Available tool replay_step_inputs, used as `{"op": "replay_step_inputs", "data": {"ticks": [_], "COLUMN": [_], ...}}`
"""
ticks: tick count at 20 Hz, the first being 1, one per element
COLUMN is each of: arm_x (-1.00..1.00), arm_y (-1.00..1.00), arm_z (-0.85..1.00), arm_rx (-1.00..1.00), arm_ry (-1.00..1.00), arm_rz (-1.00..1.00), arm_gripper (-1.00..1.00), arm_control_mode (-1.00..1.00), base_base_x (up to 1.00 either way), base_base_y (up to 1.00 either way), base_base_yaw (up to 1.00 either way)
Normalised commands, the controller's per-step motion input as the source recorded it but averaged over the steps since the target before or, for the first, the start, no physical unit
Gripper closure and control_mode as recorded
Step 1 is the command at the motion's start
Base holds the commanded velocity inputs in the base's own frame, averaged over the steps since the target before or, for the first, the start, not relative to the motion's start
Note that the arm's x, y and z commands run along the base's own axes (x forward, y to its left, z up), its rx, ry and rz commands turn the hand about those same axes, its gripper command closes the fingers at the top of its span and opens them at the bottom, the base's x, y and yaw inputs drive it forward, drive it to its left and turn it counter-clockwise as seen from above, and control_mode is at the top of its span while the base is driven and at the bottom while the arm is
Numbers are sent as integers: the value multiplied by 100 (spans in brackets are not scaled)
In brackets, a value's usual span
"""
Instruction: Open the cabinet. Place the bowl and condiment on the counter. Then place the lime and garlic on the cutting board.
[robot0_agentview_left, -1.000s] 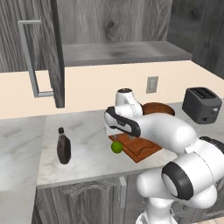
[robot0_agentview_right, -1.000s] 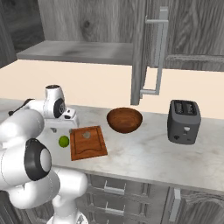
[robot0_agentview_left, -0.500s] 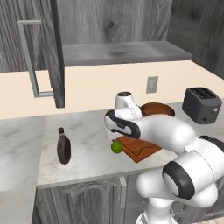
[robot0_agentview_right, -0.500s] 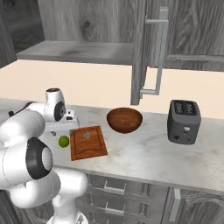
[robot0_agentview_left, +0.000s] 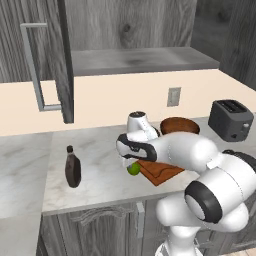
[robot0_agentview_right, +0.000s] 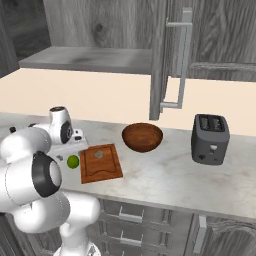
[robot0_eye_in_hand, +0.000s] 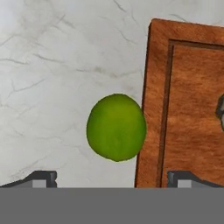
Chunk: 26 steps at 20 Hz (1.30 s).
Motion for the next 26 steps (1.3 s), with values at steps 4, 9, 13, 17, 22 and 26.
{"op": "replay_step_inputs", "data": {"ticks": [4, 9, 13, 17, 22, 26], "arm_x": [28, 14, 0, 5, 0, 0], "arm_y": [1, 2, 7, 5, 1, 9], "arm_z": [-24, -21, -23, -24, -21, -4], "arm_rx": [0, -1, -2, -3, -4, -4], "arm_ry": [0, 0, 0, 0, 0, -2], "arm_rz": [16, 14, 10, 10, 9, 7], "arm_gripper": [-100, -100, -100, -100, -100, 100], "arm_control_mode": [-100, -100, -100, -100, -100, -100], "base_base_x": [0, 0, 0, 0, 0, 0], "base_base_y": [0, 0, 0, 0, 0, 0], "base_base_yaw": [0, 0, 0, 0, 0, 0]}}
